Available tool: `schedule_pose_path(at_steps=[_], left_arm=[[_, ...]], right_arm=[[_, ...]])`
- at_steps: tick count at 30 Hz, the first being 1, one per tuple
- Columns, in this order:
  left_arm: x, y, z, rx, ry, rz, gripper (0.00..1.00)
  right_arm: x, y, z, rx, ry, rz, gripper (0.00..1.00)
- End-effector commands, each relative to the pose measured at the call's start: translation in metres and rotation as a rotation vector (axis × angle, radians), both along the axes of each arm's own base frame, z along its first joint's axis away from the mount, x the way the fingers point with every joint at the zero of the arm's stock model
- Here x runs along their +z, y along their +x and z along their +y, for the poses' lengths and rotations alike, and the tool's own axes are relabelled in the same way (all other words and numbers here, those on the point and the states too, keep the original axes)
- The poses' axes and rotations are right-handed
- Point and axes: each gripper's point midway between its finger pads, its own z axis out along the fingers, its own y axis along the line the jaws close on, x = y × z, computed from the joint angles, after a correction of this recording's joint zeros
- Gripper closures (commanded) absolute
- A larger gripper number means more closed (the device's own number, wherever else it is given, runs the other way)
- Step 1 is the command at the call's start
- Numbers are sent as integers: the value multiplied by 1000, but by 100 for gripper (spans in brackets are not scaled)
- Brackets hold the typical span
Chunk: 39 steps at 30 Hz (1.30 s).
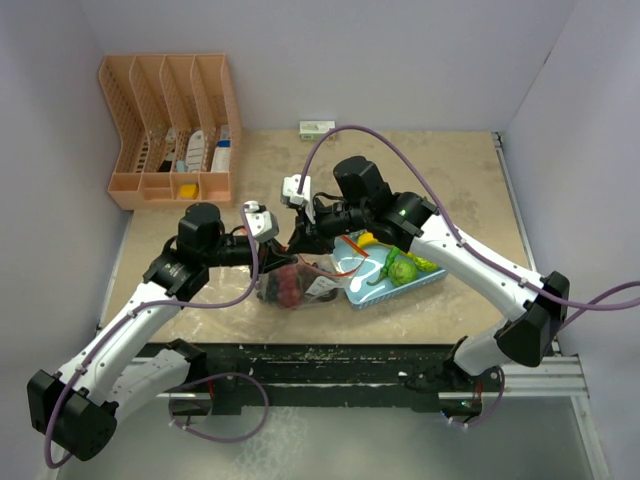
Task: Place the food in the zip-top bag and seal the zipper
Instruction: Zip the zipper food storage bag at the center of the board.
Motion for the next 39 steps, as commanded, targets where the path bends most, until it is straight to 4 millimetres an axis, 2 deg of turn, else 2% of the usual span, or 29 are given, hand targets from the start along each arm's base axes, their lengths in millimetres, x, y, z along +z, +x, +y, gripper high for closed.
schedule_pose_path(at_steps=[1, 4, 12, 16, 27, 33, 39], left_arm=[[18, 4, 0, 6, -39, -68, 100], [20, 4, 0, 10, -45, -71, 100], [22, 3, -1, 0, -58, -68, 100], [24, 4, 0, 9, -62, -74, 100], [38, 8, 6, 36, -84, -107, 100], [44, 18, 13, 103, -85, -130, 100], [50, 46, 37, 308, -63, -178, 100]], right_arm=[[12, 3, 0, 1, 11, -19, 90], [12, 7, -3, -33, 2, -31, 100], [19, 16, -9, -84, 29, -32, 100], [13, 18, -13, -101, 9, -20, 100], [-6, 34, -41, -212, -40, 3, 100], [-8, 36, -51, -244, -52, 4, 100], [-13, 40, -62, -290, -72, 8, 100]])
